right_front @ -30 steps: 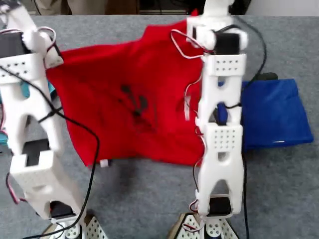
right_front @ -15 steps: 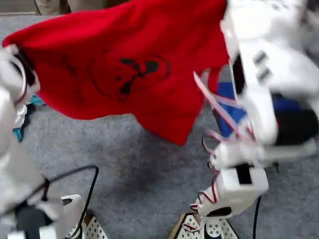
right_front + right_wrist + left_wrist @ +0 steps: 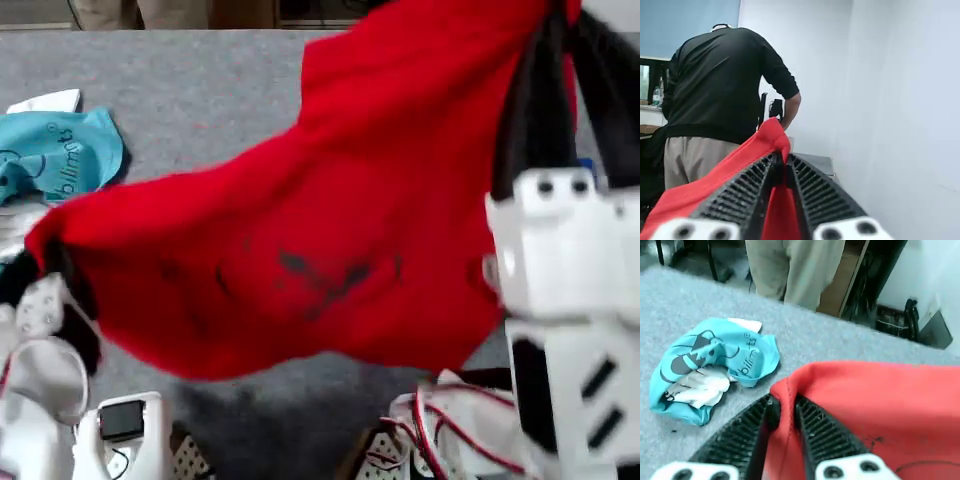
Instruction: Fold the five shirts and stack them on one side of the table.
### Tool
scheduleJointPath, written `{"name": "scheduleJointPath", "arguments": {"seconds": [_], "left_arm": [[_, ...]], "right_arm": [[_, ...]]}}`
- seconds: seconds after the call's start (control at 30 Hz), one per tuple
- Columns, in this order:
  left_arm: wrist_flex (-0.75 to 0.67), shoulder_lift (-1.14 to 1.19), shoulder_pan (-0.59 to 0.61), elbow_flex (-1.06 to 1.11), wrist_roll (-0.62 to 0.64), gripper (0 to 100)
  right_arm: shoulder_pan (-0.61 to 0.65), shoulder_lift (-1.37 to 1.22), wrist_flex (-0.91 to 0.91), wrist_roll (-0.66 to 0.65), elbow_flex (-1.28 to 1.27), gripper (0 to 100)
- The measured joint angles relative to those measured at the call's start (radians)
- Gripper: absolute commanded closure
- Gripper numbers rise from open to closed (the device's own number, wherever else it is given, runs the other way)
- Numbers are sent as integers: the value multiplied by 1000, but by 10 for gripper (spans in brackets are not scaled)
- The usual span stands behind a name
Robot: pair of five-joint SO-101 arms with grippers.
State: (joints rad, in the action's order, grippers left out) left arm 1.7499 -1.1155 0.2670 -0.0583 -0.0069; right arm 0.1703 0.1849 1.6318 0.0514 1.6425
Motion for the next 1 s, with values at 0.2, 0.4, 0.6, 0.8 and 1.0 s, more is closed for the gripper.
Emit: {"name": "scheduleJointPath", "arguments": {"seconds": [0.2, 0.4, 0.6, 0.8, 1.0], "left_arm": [[0, -71, 2, 144, 0, 982], [0, -74, 2, 287, 0, 982], [-41, -74, 2, 393, 0, 982], [-112, -72, 2, 407, 0, 980], [-307, -72, 37, 425, 0, 979]], "right_arm": [[14, 60, 100, 0, -57, 995], [14, 132, 137, 0, -272, 995], [18, 169, 137, -3, -500, 995], [18, 161, 6, -6, -654, 995], [18, 130, -219, -6, -733, 995]]}}
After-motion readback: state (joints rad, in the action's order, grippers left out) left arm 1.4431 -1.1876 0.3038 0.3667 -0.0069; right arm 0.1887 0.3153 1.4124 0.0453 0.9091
